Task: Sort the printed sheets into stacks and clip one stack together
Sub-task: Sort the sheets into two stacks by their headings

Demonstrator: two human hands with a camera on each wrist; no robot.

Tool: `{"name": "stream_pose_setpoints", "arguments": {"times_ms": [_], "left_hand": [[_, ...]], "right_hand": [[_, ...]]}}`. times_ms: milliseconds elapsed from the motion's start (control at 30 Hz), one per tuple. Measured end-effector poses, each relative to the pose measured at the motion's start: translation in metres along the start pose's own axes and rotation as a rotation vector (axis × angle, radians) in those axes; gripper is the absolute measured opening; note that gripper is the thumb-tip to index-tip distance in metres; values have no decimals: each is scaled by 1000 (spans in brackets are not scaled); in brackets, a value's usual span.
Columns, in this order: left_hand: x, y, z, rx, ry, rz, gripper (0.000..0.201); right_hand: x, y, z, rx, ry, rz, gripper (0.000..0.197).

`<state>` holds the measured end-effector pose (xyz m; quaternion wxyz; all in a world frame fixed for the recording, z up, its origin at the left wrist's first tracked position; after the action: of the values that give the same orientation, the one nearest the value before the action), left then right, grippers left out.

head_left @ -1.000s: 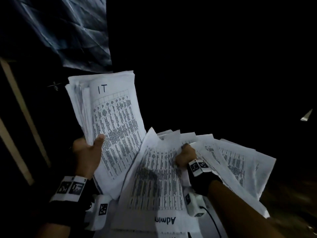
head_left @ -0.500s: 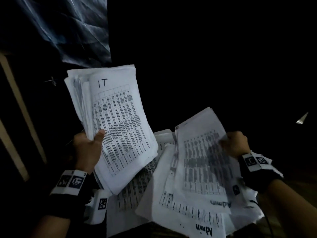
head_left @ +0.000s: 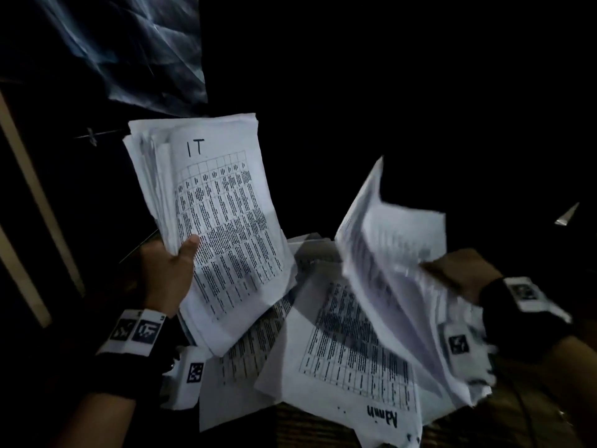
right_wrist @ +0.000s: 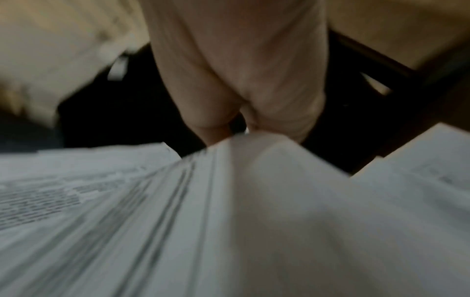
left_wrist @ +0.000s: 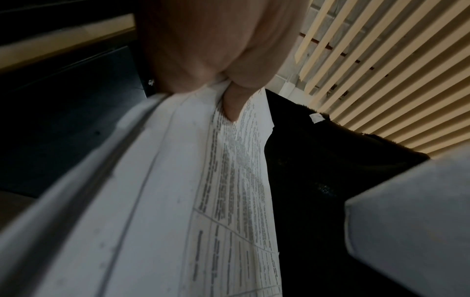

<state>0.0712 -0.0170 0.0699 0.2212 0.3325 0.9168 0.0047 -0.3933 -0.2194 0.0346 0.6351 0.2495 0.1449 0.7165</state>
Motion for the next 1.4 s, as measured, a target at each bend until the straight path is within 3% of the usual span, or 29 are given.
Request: {"name": "stream_pose_setpoints", "arguments": {"times_ms": [100,167,267,400,533,633,700,767,900,1000,1133,1267,1333,1400], "left_hand": [[3,-4,-5,-2,-19,-1,36],[4,-9,-6,6,-24,11,34],[7,-14,-8,1,-30,28,38],[13,-15,-14,43,-8,30,45],[11,-7,-15,35,-42,22,13],[6,2,-10,44,-31,0,7],[1,8,-2,66,-8,-23,21],[-1,11,1,83,-3,-33,39],[0,7,1,93,-4,-2,13],[4,3,-3,94,-11,3,27],[3,0,-4,90,-13,9,37],[3,2,-4,100,-7,-3,21],[-2,9,4,118,16,-25,34],[-10,15,18,134,70,-35,66]], "right_hand": [[5,-38,-16,485,34,-15,22],[10,-62,-27,569,-9,19,28],[8,-87,-32,562,-9,63,28],[7,-87,-17,453,112,35,36],[20,-40,9,311,200,-159,21],[33,-8,16,127,212,-227,26],[32,-5,1,153,127,-178,26],[29,-19,-20,266,15,-50,42],[15,-51,-34,564,-1,105,36],[15,-75,-26,587,37,148,14],[12,-80,-21,688,24,65,44],[14,-69,-6,682,151,-46,30],[23,-54,17,655,314,-157,25],[37,-31,43,625,428,-271,38]]}}
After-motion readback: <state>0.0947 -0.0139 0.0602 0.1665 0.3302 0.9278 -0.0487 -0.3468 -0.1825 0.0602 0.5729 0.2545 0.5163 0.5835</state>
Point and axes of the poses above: each hand's wrist, its own x-axis away from the middle knuckle, its own y-axis out of the back of the hand, z = x × y, the point moved 9 cm from there along -x, towards the middle knuckle, and after that the axes turned 8 degrees about z, right-handed, at the moved point
